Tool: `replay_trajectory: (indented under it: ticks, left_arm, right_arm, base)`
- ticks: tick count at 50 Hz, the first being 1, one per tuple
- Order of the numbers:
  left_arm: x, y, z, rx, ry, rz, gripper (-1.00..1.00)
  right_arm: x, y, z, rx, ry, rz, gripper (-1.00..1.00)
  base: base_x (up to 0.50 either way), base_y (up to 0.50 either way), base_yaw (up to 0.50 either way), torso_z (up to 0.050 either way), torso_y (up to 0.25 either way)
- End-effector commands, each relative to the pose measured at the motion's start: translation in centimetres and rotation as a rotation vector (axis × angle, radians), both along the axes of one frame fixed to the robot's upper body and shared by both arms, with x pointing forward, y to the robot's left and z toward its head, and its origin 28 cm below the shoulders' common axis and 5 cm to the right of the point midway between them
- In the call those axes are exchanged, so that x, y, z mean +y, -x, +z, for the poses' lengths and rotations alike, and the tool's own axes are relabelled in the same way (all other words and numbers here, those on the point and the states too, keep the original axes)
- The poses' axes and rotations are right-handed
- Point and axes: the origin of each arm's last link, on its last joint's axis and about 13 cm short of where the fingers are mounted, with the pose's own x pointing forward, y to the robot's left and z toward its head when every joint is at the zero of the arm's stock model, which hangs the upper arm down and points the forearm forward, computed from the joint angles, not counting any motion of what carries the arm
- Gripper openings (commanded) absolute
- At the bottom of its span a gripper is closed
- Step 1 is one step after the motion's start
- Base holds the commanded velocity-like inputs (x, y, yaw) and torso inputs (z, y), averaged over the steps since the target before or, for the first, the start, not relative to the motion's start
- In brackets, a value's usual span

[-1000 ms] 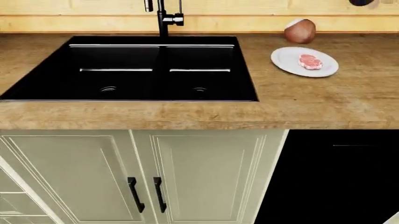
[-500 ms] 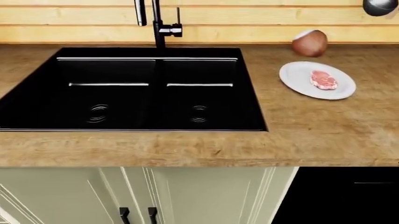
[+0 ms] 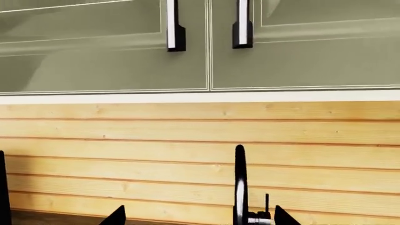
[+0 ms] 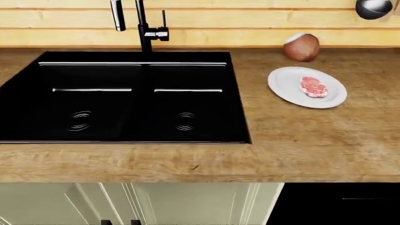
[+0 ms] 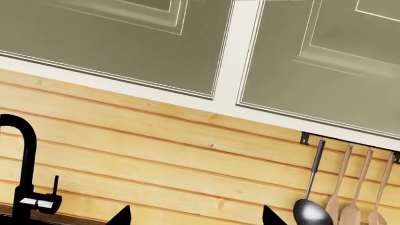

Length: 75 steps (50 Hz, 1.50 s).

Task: Pick the lamb chop from the counter and place it in the sink. Then turn on the sink faucet.

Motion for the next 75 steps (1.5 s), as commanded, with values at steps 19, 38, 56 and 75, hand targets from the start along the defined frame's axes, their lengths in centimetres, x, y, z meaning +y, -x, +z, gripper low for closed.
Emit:
replay_trajectory:
  ticks: [19,38,56,75]
  left_arm:
    - [0.14,-0.26,-0.49,0.007,-0.021,0.008,1.0]
    - [0.3,-0.3,-0.78,0.013,-0.019,0.013,1.0]
    - [0.41,-0.33,-0.89,0.016,-0.014,0.018,1.0]
    - [0.49,-0.37,-1.01,0.019,-0.013,0.021,1.0]
  right_arm:
    - [0.03,-0.14,-0.21,-0.008,0.006,0.018,1.0]
    - [0.16,0.07,-0.1,-0.043,0.021,0.032,1.0]
    - [0.13,-0.07,-0.32,-0.037,0.026,0.045,1.0]
    - [0.18,-0.15,-0.51,-0.037,0.026,0.052,1.0]
  base:
    - [0.01,-0.5,0.0,0.0,0.0]
    - [0.27,-0.27,0.0,0.0,0.0]
    - [0.47,0.0,0.0,0.0,0.001]
    - [0.5,0.0,0.0,0.0,0.001]
